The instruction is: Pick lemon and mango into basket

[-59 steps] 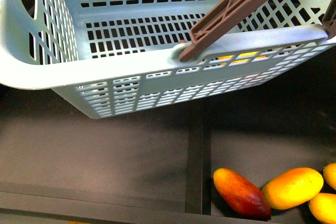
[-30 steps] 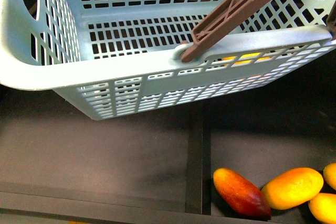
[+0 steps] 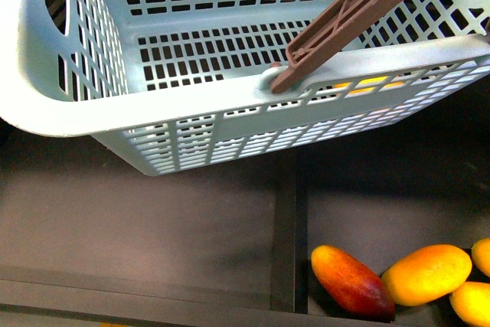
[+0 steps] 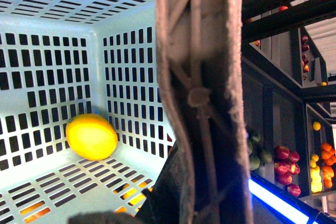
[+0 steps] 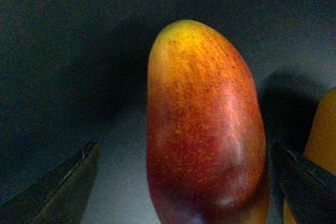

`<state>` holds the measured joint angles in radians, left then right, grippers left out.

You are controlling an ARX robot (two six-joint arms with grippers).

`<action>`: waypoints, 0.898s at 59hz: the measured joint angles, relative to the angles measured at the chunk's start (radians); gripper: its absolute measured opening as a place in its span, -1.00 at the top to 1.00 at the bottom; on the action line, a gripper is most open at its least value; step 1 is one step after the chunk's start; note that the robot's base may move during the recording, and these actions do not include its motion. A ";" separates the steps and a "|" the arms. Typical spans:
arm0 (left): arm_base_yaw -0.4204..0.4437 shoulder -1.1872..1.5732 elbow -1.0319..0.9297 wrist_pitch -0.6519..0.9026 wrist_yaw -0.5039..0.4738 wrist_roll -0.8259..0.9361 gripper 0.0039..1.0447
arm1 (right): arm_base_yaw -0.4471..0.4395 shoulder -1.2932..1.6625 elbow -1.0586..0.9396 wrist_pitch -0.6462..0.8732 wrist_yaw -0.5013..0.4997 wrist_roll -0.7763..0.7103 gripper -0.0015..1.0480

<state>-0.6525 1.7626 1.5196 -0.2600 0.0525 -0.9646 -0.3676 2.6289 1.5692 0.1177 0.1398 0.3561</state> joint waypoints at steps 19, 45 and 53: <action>0.000 0.000 0.000 0.000 0.000 0.000 0.92 | -0.006 0.019 -0.005 0.010 0.021 -0.005 -0.28; 0.000 0.000 0.000 0.000 0.000 0.000 0.92 | -0.037 -0.371 -0.452 0.328 -0.324 -0.207 -0.12; 0.000 0.000 0.000 0.000 0.000 0.000 0.92 | -0.090 -0.560 -0.577 0.369 -0.484 -0.287 -0.12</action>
<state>-0.6525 1.7626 1.5196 -0.2600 0.0521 -0.9646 -0.4580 2.0693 0.9924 0.4870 -0.3447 0.0692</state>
